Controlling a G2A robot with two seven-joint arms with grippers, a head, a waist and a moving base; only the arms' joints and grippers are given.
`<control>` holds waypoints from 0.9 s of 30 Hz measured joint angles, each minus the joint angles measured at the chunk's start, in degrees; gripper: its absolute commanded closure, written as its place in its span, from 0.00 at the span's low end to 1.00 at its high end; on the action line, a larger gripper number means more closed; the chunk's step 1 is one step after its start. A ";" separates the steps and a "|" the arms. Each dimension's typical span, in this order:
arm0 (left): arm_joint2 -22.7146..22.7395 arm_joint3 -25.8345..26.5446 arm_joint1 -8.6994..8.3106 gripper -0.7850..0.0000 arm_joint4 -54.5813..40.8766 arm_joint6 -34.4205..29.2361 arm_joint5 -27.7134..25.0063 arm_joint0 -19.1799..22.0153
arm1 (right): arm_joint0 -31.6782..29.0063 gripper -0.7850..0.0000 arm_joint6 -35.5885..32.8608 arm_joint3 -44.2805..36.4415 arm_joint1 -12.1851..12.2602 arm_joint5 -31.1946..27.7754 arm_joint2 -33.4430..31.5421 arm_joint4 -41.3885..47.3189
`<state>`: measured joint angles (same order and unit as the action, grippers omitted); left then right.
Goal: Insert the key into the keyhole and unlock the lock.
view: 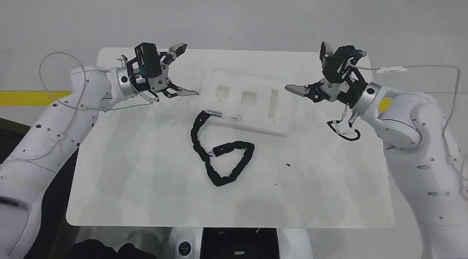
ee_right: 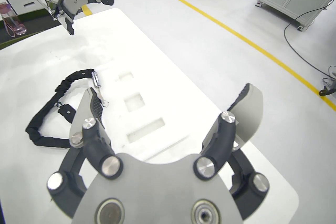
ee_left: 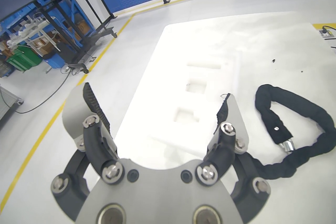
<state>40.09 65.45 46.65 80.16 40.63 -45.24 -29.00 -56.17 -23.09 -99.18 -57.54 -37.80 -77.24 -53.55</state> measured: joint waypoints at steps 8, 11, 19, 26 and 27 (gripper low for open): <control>-0.08 -7.75 1.77 0.00 4.37 6.64 0.20 4.56 | 3.05 0.00 2.04 2.83 0.56 -0.28 -3.47 -4.85; -0.25 -9.92 2.48 0.00 4.45 8.97 -0.26 5.62 | 3.81 0.00 1.96 3.04 0.77 -0.58 -4.59 -4.79; -0.67 -12.49 3.35 0.00 6.63 11.05 -1.12 7.63 | 4.08 0.00 1.33 2.95 0.90 -1.26 -4.78 -5.12; -0.67 -12.46 3.34 0.00 6.62 11.02 -1.12 7.61 | 4.08 0.00 1.33 2.95 0.90 -1.26 -4.78 -5.11; -0.67 -12.46 3.34 0.00 6.62 11.02 -1.12 7.61 | 4.08 0.00 1.33 2.95 0.90 -1.26 -4.78 -5.11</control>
<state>39.42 52.99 49.99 86.78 51.64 -46.36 -21.39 -52.09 -21.76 -96.23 -56.63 -39.06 -82.03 -58.65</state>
